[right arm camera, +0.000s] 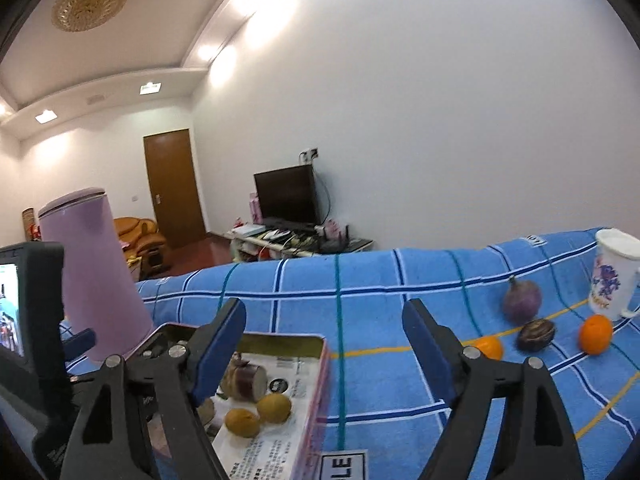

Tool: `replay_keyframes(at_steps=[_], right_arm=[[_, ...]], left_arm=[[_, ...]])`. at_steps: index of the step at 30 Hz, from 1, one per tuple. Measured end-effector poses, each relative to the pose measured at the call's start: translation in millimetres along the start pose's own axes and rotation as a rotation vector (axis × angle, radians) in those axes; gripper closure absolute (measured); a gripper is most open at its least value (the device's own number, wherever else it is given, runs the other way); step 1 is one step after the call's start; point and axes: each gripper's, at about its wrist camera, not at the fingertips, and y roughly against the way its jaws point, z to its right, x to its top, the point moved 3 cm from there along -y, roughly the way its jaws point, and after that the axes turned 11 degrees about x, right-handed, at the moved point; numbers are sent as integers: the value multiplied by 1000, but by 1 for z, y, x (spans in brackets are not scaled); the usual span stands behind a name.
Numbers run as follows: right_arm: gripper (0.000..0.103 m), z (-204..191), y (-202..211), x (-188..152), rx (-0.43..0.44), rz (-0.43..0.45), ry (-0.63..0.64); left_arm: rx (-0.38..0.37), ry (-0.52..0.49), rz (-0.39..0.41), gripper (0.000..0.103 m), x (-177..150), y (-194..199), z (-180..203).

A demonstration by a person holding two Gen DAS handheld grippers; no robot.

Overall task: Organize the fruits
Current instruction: 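Open the right gripper to drop the slice while the left gripper drops the brown fruit, then withdraw both open tools from the tin box toward the remaining fruits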

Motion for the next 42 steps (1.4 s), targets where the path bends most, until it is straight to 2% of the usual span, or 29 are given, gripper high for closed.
replay_keyframes(at_steps=[4, 19, 33, 42], right_arm=[[21, 2, 1, 0, -9, -11, 18], [21, 3, 8, 0, -10, 27, 25], [21, 8, 19, -3, -29, 47, 36], [21, 10, 22, -3, -28, 24, 57]], left_arm=[[8, -7, 37, 0, 2, 6, 1], [7, -2, 94, 0, 2, 18, 4], [21, 47, 81, 0, -2, 26, -1], [23, 74, 64, 0, -6, 28, -5]])
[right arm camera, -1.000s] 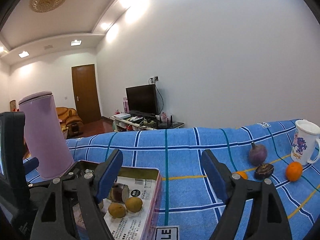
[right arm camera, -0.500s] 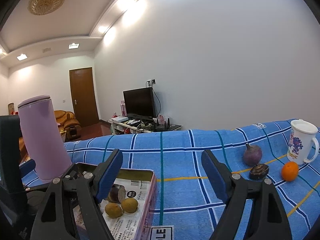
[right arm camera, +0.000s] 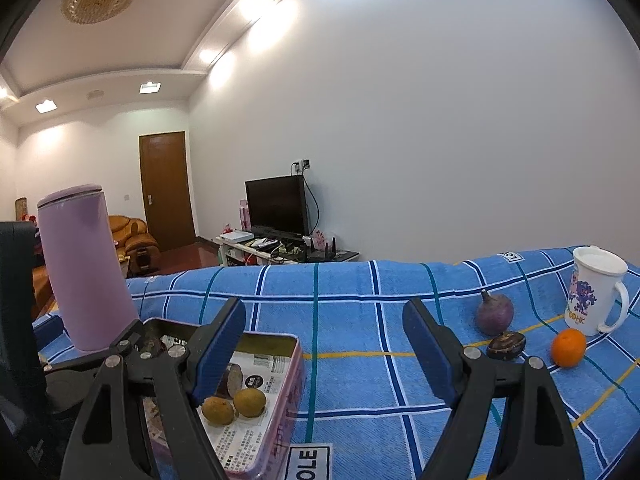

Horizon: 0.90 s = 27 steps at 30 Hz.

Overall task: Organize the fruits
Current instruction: 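Withdraw both open tools from the tin box toward the remaining fruits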

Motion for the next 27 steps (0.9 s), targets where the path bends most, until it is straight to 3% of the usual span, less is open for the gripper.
replay_keyframes(at_steps=[27], right_arm=[[21, 21, 28, -6, -23, -36, 36]], left_arm=[[-22, -42, 30, 0, -13, 38, 11]])
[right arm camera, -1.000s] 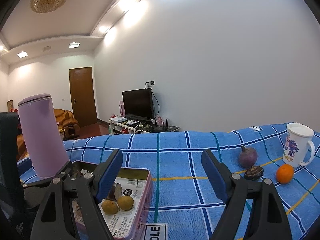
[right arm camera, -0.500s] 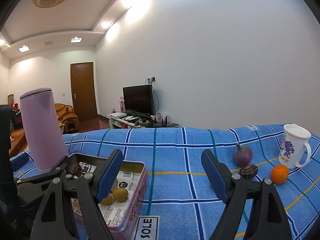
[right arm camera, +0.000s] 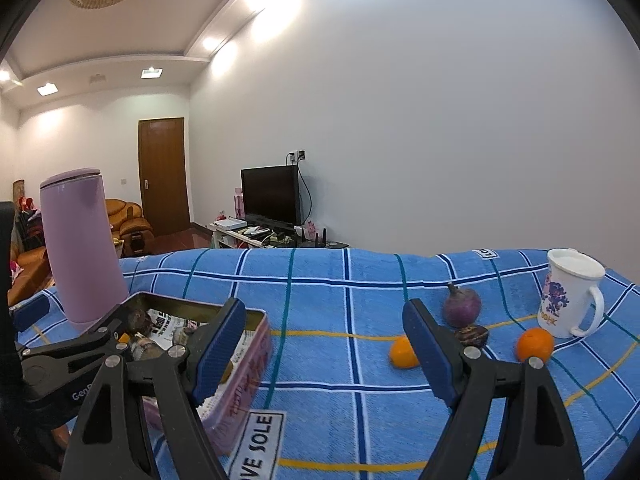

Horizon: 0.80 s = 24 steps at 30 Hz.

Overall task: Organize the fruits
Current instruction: 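Withdraw both open tools from the tin box toward the remaining fruits, then grasp an orange with the right gripper while the left gripper grasps another orange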

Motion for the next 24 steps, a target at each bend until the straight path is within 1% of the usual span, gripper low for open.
replay_keyframes(at_steps=[11, 17, 24], right_arm=[[21, 30, 17, -1, -16, -20, 25], [21, 53, 25, -2, -32, -32, 25], [21, 79, 36, -2, -60, -42, 31]], left_arm=[[-24, -65, 1, 0, -5, 19, 21], [-50, -98, -7, 0, -9, 30, 37], [-98, -138, -2, 0, -11, 46, 62]])
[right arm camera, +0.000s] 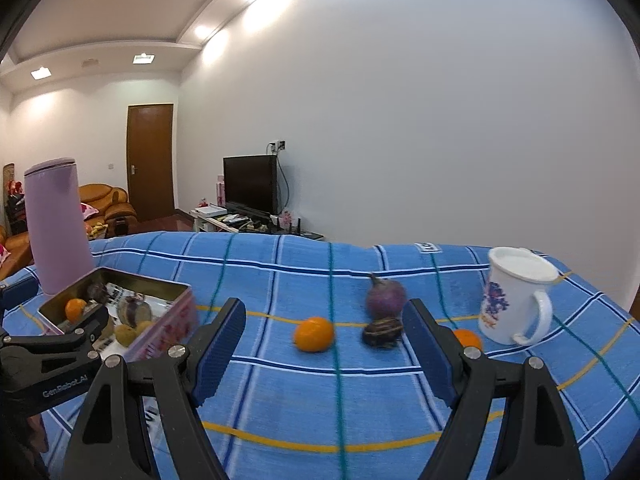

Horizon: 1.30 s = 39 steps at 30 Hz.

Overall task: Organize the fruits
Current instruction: 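Grasp an orange with the right gripper while the left gripper grasps another orange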

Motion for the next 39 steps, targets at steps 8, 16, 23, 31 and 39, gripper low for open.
replay_keyframes(at_steps=[8, 16, 23, 31, 39], right_arm=[[21, 36, 12, -2, -52, -5, -6], [21, 77, 21, -5, -119, -29, -35], [21, 128, 28, -10, -204, -68, -107], [21, 185, 27, -21, -243, -159, -262], [21, 173, -16, -20, -47, -327, -284]], left_arm=[[-43, -29, 1, 0, 4, 12, 32], [-92, -56, -8, 0, 5, 24, 61], [-150, -100, -13, 0, 7, 35, 97], [-207, -140, -59, 0, 10, 38, 135], [-244, -142, -175, 0, 7, 21, 152]])
